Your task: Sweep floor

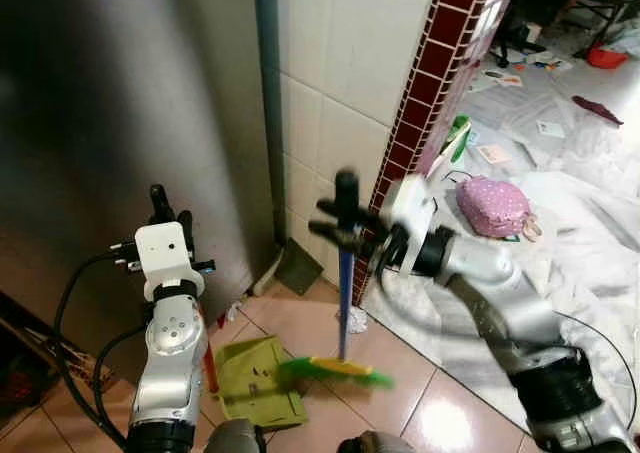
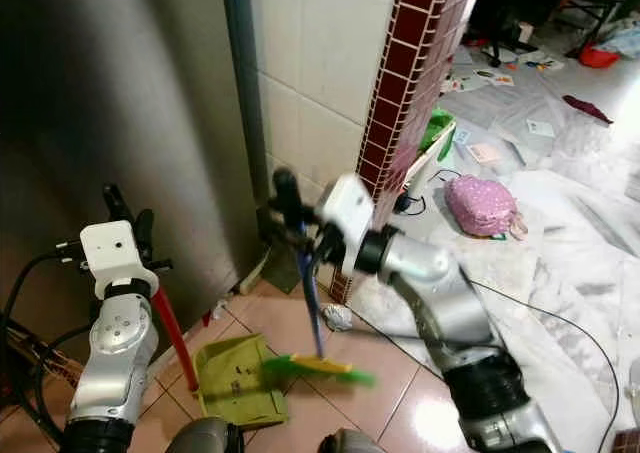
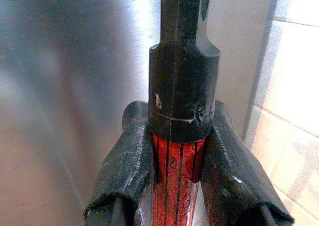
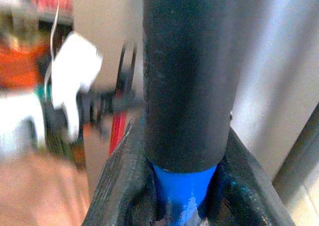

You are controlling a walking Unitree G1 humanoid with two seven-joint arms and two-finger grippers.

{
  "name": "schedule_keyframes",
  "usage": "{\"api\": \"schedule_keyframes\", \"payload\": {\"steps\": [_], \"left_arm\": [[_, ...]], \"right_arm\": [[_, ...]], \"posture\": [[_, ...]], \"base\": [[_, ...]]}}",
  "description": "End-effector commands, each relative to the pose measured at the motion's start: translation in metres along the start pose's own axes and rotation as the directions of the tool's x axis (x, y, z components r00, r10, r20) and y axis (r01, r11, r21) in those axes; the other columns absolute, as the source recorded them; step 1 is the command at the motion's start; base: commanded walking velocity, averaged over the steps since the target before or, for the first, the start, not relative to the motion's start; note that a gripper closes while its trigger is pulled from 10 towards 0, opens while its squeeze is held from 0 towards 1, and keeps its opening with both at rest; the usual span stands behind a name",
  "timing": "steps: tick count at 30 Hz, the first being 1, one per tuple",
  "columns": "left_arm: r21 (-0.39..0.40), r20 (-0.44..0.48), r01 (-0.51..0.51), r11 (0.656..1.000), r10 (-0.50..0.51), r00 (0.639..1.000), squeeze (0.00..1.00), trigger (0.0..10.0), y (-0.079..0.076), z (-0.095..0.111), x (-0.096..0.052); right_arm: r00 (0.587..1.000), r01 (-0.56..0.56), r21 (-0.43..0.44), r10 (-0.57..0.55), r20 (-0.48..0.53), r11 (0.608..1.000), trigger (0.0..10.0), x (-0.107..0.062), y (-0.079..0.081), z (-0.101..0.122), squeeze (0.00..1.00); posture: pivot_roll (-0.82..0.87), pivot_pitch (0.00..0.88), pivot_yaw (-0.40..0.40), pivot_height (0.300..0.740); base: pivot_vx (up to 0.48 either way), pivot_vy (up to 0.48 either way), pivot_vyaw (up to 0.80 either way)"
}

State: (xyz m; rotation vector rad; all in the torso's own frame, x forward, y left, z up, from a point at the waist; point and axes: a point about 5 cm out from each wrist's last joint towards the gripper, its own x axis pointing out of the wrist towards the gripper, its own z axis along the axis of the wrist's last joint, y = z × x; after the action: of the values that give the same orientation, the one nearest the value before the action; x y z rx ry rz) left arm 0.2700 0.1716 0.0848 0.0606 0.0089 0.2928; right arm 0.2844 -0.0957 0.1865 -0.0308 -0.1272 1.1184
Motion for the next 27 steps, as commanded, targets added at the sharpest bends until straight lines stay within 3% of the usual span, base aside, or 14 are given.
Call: {"api": "schedule_keyframes", "payload": {"steps": [1,2,4,5,9,11,13,15,19,27], "left_arm": [[-0.011,0.043,0.022,1.000,-0.022,0.999,0.00,10.0,-0.005,0.011,0.004],[-0.012,0.044,0.022,1.000,-0.021,0.999,0.00,10.0,-0.005,0.011,0.004],[-0.012,0.046,0.021,1.000,-0.021,0.999,0.00,10.0,-0.005,0.011,0.004],[-0.015,0.048,0.020,1.000,-0.019,0.999,0.00,10.0,-0.006,0.011,0.004],[-0.018,0.056,0.015,1.000,-0.014,0.998,0.00,10.0,-0.005,0.012,0.004],[-0.049,0.050,-0.020,0.999,0.022,0.998,0.00,10.0,-0.008,0.011,0.005],[-0.089,0.058,-0.030,0.996,0.036,0.998,0.00,10.0,-0.012,0.010,0.006],[-0.072,0.064,-0.024,0.997,0.028,0.998,0.00,10.0,-0.015,0.008,0.007],[-0.052,0.062,-0.033,0.998,0.037,0.997,0.00,10.0,-0.016,0.008,0.009],[-0.028,0.058,-0.034,0.999,0.036,0.998,0.00,10.0,-0.007,0.006,0.009]], "right_arm": [[0.988,0.073,-0.066,-0.063,0.139,0.995,10.0,0.005,-0.013,0.038,0.00],[0.973,0.166,-0.085,-0.149,0.176,0.983,10.0,0.008,-0.024,0.043,0.00],[0.963,0.210,-0.090,-0.191,0.189,0.973,10.0,0.009,-0.030,0.045,0.00],[0.956,0.264,-0.150,-0.238,0.173,0.953,10.0,0.009,-0.035,0.041,0.00],[0.956,0.281,-0.225,-0.252,0.149,0.933,10.0,0.011,-0.035,0.035,0.00],[0.929,0.367,-0.311,-0.330,0.166,0.877,10.0,0.012,-0.039,0.028,0.00],[0.898,0.440,-0.308,-0.402,0.180,0.843,10.0,0.009,-0.044,0.024,0.00],[0.894,0.448,-0.284,-0.418,0.162,0.848,10.0,0.009,-0.045,0.017,0.00],[0.908,0.416,-0.360,-0.402,0.118,0.835,10.0,0.004,-0.033,-0.003,0.00],[0.896,0.422,-0.377,-0.442,0.037,0.825,10.0,-0.010,-0.020,-0.044,0.00]], "posture": [[-0.01,0.010,-0.018,0.740],[-0.01,0.011,-0.018,0.740],[0.00,0.011,-0.020,0.740],[0.00,0.011,-0.021,0.740],[0.00,0.013,-0.022,0.740],[0.01,0.021,-0.031,0.740],[0.02,0.022,-0.036,0.740],[0.02,0.023,-0.039,0.740],[0.02,0.023,-0.039,0.740],[0.01,0.022,-0.022,0.740]], "base": [[0.000,0.000,0.00],[0.000,0.000,0.00],[0.000,0.000,0.00],[0.000,0.000,0.00],[0.000,0.000,0.00],[0.000,0.000,0.00],[0.000,0.000,0.00],[0.000,0.000,0.00],[0.000,0.000,0.00],[0.000,0.000,0.00]]}}
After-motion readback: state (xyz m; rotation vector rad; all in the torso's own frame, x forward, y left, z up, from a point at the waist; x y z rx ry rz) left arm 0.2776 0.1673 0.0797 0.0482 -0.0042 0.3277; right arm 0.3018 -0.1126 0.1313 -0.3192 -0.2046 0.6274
